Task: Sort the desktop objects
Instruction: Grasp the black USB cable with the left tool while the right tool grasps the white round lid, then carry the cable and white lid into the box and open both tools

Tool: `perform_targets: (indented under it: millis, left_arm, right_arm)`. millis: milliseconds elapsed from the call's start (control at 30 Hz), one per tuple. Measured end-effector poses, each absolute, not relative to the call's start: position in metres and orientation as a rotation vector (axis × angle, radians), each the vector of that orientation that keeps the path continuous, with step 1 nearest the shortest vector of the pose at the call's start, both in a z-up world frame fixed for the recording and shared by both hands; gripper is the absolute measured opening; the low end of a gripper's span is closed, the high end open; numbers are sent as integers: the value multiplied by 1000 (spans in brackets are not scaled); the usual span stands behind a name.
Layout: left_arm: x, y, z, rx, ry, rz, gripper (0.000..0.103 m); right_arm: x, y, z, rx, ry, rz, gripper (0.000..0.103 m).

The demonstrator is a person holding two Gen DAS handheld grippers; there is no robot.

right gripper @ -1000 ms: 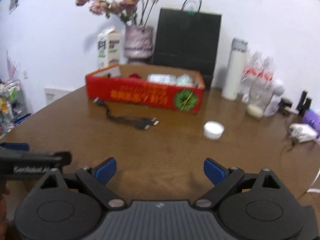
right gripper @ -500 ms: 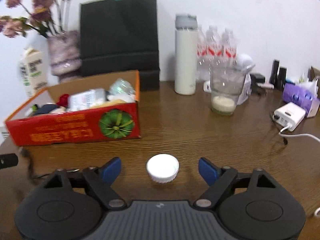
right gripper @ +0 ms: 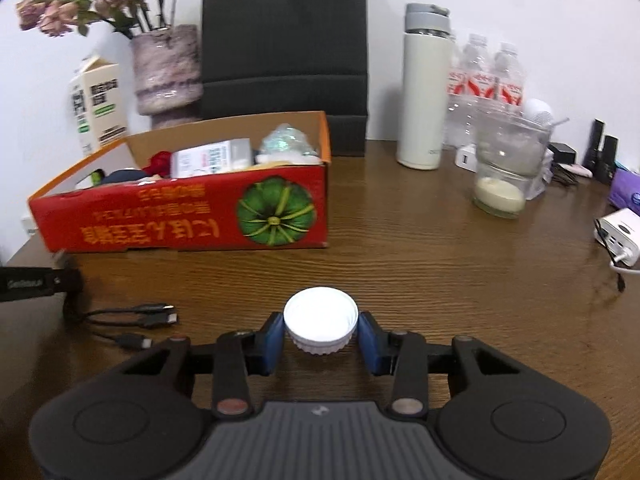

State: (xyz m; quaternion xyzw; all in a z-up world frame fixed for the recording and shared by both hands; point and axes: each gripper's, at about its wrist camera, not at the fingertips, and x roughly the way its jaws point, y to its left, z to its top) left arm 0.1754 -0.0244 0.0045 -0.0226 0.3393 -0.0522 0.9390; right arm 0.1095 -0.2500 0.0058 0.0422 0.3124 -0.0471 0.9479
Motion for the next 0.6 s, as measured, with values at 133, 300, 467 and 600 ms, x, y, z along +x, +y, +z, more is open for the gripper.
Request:
perform_targets:
  millis: [133,300,467,600]
  left_arm:
    - [156,-22,10,-38,681,-132,4]
    - [111,-17,41,-67,560,-177,3]
    - [87,-13,76,-67,482,-240,3]
    - [97,-12,113,-45,401,-284,3]
  right_arm:
    - [97,-245,15,80,560,-42,39]
    - [79,-223,27,-10,432,48,39]
    - [67,-219,47,20,354,108,39]
    - [63,-216,85,25,301,106,39]
